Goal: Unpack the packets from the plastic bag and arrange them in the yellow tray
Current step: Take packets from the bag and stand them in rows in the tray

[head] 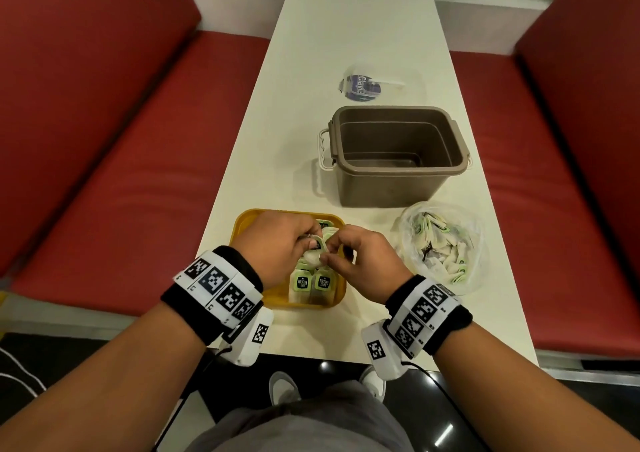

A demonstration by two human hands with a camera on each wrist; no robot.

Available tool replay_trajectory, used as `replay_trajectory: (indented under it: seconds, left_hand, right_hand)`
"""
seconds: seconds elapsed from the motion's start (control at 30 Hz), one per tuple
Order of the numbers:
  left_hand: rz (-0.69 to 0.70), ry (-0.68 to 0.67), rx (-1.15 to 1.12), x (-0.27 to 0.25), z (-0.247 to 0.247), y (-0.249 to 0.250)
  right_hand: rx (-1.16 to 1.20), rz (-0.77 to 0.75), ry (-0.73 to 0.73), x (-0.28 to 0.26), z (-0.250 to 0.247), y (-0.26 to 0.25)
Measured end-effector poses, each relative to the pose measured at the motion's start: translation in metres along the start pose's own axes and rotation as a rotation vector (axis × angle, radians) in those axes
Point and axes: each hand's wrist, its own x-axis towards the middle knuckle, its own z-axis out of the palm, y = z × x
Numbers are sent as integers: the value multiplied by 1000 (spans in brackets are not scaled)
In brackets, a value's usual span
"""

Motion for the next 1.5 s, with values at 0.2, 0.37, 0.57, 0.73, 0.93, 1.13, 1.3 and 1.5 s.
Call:
replay_trajectory:
  seconds: [0.2,0.37,0.57,0.73,0.93,1.13,1.3,1.5]
  left_hand:
    - [-199,-341,109,-5,15,-18]
    - [-302,-351,42,-5,41,-26]
    - [-470,-247,-90,-6,50,-33]
    - [-505,-330,87,-4,53,-30]
    - [-521,-299,61,1,57,-21]
    - [-474,-275,259,17,24,-7]
    - [-248,-162,139,47,14,47]
    - [15,-199,0,90,70,119]
  right_hand:
    - [-108,166,-25,0,0,11]
    - [-140,282,-86,4,-3,10]
    - [-118,353,-148,2,-1,14]
    - [-32,407,-164,0,-2,9]
    - [-24,417,-188,-1,-3,8]
    - [-31,364,-122,-3,-42,12]
    - [-142,323,42,-16,-91,37]
    - [-422,454,30,-44,-143,87]
